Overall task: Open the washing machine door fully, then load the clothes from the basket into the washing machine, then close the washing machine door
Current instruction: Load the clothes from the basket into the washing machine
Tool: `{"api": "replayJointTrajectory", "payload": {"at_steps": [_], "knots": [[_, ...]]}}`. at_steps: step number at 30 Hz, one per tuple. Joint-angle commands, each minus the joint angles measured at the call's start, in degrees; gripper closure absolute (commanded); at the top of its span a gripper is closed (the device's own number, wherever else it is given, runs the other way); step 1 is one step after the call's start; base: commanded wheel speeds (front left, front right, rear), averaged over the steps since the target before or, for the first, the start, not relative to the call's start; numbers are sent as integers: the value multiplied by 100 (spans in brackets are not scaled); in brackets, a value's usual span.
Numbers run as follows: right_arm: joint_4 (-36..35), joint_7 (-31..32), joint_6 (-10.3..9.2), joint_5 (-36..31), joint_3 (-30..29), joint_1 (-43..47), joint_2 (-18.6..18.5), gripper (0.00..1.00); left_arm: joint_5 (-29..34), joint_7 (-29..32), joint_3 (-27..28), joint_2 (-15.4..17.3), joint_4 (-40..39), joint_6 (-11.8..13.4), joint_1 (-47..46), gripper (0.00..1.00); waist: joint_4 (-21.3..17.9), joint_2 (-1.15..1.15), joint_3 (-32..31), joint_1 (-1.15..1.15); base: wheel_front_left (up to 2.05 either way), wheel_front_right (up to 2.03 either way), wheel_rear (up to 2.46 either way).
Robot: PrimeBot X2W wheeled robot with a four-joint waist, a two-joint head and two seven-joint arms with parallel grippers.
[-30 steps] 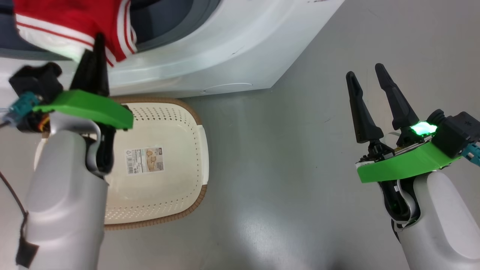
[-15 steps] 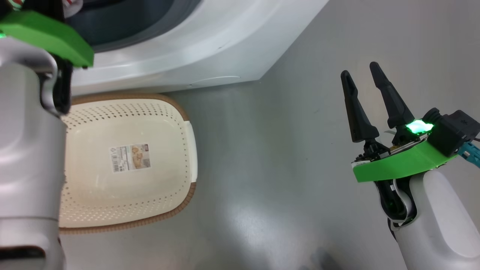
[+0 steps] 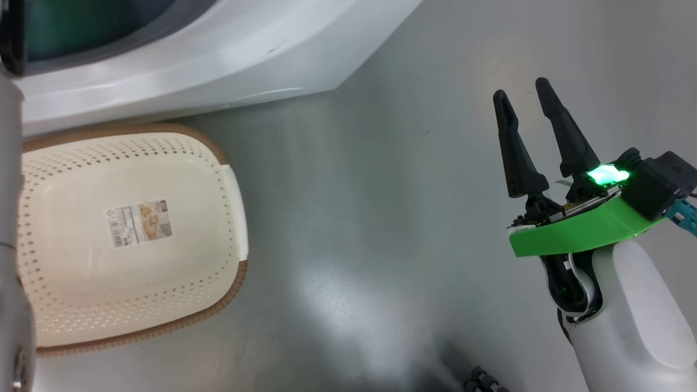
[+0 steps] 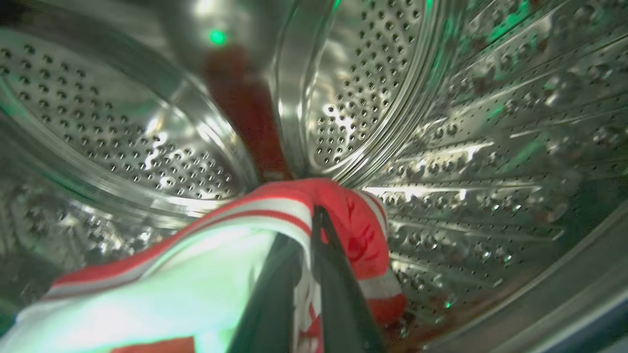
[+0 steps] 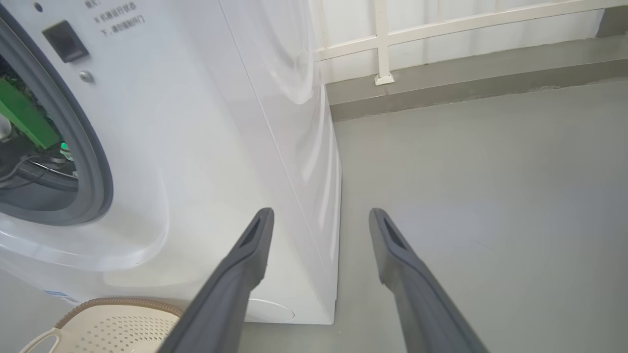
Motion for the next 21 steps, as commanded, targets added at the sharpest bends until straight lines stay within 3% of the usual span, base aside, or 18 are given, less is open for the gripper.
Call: {"api": "replayJointTrajectory", "payload": {"at_steps": [1,9,11,12,21], "knots": [[-135,-27,9,31,92,43,28,0,114,-152,-28,216,-193,-46,-280,100,-138,0,96,0,0,0,0],[-164,-27,9,12,75,69,38,0,190,-216,-143,134,-171,-26,-347,100,-183,0,157,0,0,0,0],[-158,-27,9,-3,73,75,48,0,137,-217,-90,88,-28,77,-321,43,-165,0,159,0,0,0,0],[-153,-27,9,-7,78,75,51,0,126,-217,-78,72,64,132,-306,0,-151,0,155,0,0,0,0],[-111,-27,9,-22,137,36,5,0,-33,-219,-15,-76,269,203,-122,0,56,0,-29,0,0,0,0]]}}
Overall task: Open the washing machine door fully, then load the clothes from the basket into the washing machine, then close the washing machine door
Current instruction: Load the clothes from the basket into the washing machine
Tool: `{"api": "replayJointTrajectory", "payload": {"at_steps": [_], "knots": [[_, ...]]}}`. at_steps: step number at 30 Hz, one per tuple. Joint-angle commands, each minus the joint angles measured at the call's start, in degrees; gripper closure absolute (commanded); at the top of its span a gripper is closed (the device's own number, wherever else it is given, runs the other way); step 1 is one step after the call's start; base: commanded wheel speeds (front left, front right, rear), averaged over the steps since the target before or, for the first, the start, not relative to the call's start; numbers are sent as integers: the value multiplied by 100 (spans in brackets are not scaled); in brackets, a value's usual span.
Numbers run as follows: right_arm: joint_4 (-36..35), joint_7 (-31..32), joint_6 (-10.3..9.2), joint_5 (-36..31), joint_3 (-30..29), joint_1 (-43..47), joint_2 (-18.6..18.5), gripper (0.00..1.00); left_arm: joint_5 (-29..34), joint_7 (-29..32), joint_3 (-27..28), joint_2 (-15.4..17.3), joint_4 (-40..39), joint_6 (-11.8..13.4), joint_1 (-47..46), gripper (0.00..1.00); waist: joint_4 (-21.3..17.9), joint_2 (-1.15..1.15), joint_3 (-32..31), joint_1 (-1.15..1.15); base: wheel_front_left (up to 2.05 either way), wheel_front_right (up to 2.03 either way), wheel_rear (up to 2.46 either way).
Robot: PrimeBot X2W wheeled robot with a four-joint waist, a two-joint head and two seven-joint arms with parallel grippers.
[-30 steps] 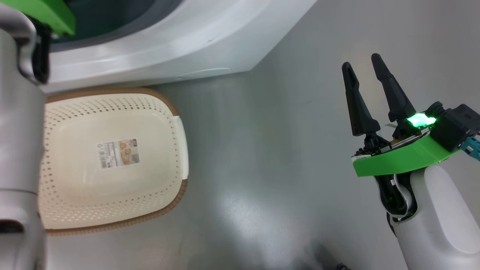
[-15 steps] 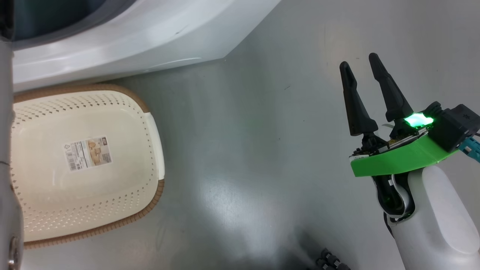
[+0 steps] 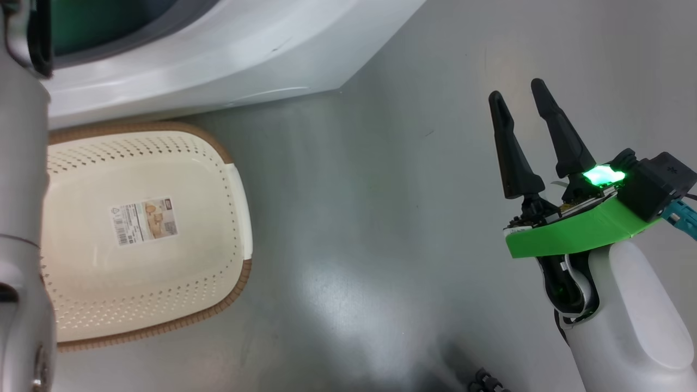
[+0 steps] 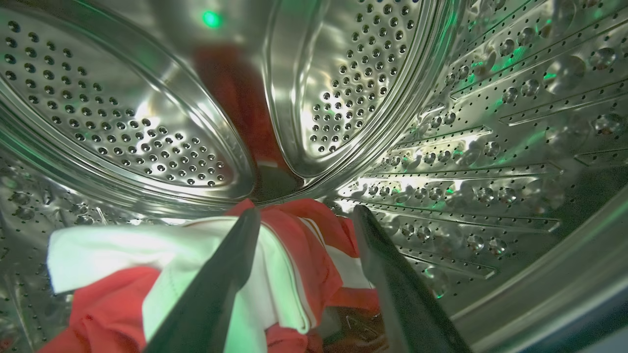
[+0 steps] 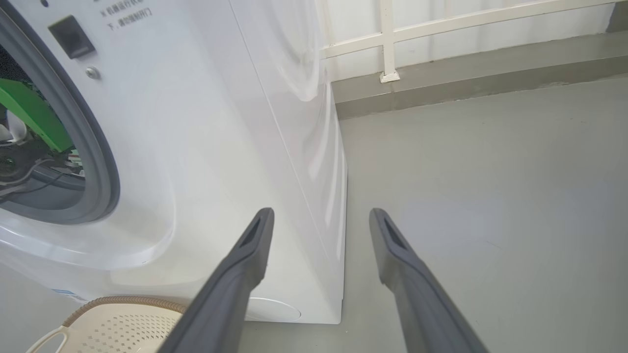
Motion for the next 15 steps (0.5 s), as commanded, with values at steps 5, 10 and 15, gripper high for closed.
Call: {"api": "replayJointTrajectory", "payload": {"at_steps": [5,10,15], "knots": [[-78,-27,9,-12,129,49,-41,0,-114,-29,52,116,-185,28,329,0,137,0,-224,0,0,0,0],[-39,-27,9,-8,144,78,-43,0,-119,-29,28,36,-354,56,654,0,217,0,-428,0,0,0,0],[17,-27,9,8,158,131,-50,0,-141,-29,33,27,-615,44,1091,0,288,0,-675,0,0,0,0]]}}
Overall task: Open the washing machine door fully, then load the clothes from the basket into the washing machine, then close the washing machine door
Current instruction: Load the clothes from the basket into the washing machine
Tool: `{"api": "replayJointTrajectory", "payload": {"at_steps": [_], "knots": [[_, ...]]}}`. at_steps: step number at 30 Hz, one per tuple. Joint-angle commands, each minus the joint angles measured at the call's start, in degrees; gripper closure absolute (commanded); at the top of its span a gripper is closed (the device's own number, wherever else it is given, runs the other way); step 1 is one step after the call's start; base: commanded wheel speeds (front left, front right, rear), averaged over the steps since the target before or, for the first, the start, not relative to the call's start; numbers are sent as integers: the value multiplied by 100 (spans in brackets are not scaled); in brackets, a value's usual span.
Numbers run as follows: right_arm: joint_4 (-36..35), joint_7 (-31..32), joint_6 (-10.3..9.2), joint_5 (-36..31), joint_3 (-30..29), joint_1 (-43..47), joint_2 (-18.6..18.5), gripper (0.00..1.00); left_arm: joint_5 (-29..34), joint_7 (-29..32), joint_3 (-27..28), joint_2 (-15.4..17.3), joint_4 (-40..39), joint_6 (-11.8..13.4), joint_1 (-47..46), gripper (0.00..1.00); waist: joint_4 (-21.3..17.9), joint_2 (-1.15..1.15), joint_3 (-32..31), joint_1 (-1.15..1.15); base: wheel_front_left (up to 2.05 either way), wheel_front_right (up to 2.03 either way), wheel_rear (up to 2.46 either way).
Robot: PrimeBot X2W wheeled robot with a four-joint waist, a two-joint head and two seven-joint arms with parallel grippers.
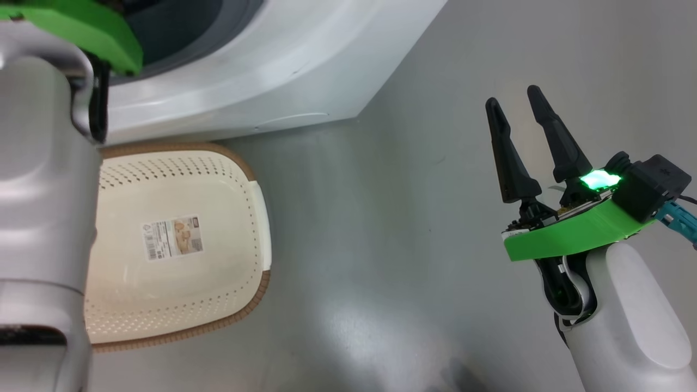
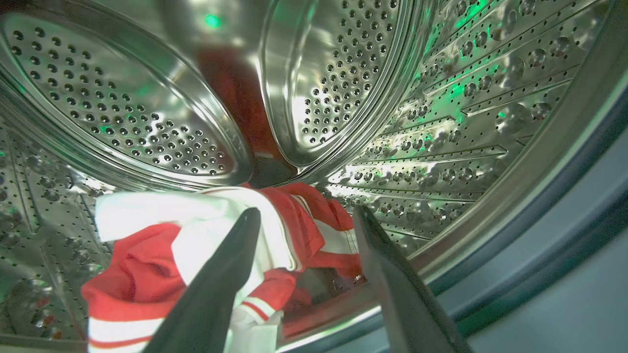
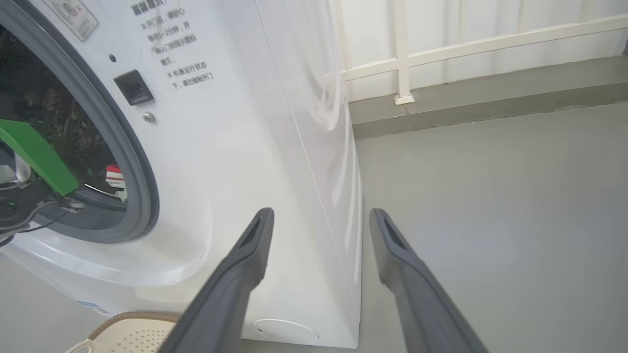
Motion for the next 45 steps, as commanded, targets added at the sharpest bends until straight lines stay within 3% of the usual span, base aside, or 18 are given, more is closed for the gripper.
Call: {"api": "replayJointTrajectory", "payload": {"at_steps": [1,24,45], "knots": [[-105,-27,9,12,113,131,-22,0,-31,-29,64,202,-218,38,167,0,81,0,-188,0,0,0,0],[202,-27,9,61,261,443,-235,0,-428,-29,659,-4,-1750,-185,2573,0,579,0,-1537,0,0,0,0],[453,-27,9,115,436,998,-430,0,-216,-29,1062,-187,-3594,-220,5203,0,938,0,-2683,0,0,0,0]]}}
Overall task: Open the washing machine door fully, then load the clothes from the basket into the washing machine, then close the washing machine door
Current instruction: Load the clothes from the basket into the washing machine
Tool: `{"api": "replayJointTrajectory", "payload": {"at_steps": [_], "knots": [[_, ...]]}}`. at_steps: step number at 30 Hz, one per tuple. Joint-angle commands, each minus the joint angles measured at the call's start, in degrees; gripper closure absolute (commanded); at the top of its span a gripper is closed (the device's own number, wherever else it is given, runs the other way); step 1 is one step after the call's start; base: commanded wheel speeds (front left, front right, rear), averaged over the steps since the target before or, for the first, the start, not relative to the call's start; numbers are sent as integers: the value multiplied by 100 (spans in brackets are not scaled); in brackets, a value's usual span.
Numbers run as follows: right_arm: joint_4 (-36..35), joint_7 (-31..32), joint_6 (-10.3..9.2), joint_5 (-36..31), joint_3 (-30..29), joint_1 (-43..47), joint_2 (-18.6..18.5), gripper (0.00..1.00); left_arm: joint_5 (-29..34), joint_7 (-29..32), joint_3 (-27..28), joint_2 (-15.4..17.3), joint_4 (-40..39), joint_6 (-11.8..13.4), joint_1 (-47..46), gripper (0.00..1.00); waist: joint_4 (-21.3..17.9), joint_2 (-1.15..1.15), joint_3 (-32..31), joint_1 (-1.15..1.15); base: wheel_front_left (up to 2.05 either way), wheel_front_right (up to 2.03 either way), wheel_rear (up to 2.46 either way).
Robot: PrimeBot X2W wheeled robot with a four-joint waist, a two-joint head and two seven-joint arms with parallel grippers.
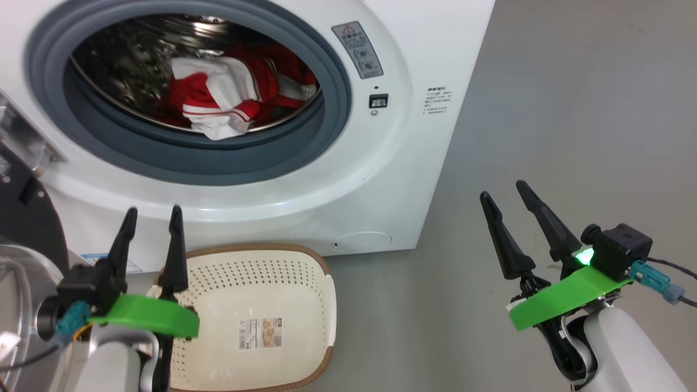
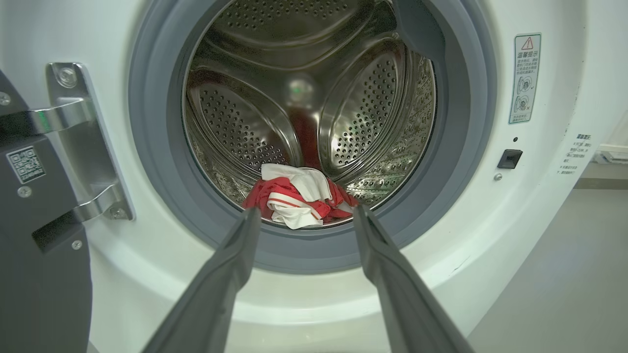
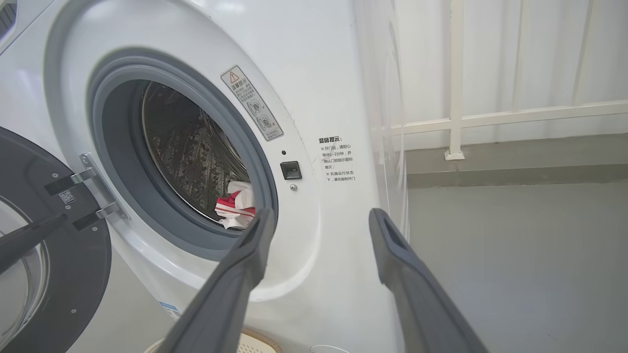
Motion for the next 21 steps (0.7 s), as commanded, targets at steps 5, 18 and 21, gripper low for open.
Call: {"api": "replayJointTrajectory", "payload": {"at_steps": [5,18,21], "knots": [[-120,-27,9,29,109,251,-60,0,42,-29,331,55,-619,-31,601,0,159,0,-353,0,0,0,0],[-82,-27,9,40,101,625,-120,0,67,-29,548,-53,-1222,21,1657,0,220,0,-751,0,0,0,0],[-66,-27,9,43,82,703,-142,0,73,-29,595,-82,-1313,51,1814,0,239,0,-813,0,0,0,0]]}}
